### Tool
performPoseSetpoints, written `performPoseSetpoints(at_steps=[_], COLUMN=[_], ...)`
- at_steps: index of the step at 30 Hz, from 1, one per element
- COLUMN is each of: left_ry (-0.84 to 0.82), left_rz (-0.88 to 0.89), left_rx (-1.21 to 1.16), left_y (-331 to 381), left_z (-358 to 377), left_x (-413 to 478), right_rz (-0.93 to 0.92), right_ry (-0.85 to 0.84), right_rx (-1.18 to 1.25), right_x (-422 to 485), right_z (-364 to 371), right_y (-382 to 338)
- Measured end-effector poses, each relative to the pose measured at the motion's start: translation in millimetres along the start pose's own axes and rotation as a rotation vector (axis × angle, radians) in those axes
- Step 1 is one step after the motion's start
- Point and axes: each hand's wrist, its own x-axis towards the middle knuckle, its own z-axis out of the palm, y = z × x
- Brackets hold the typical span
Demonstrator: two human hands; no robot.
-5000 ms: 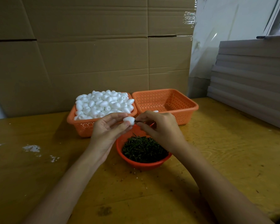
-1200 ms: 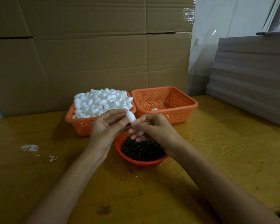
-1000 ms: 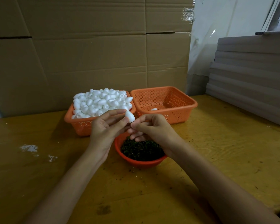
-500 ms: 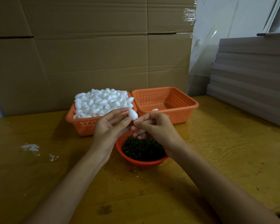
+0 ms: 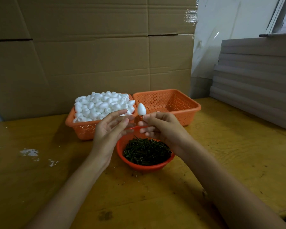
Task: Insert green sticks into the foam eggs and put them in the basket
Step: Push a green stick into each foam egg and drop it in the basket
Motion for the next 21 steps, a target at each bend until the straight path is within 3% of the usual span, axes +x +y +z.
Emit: performPoseSetpoints(at_steps=[9, 21], left_ry=[0.033, -0.06], left_rz=[-0.001, 0.062], left_rx=[-0.002, 0.074], left_y=[1.2, 3.5], left_z=[0.4, 1.6], left_x=[-0.1, -1.9], right_rz=[-0.1, -0.106], right_ry=[0.235, 0.016], right_rx=[-0.085, -0.316], right_x=[3.9, 2.0], right_z=[-15.4, -10.1], right_y=[-3.8, -0.7])
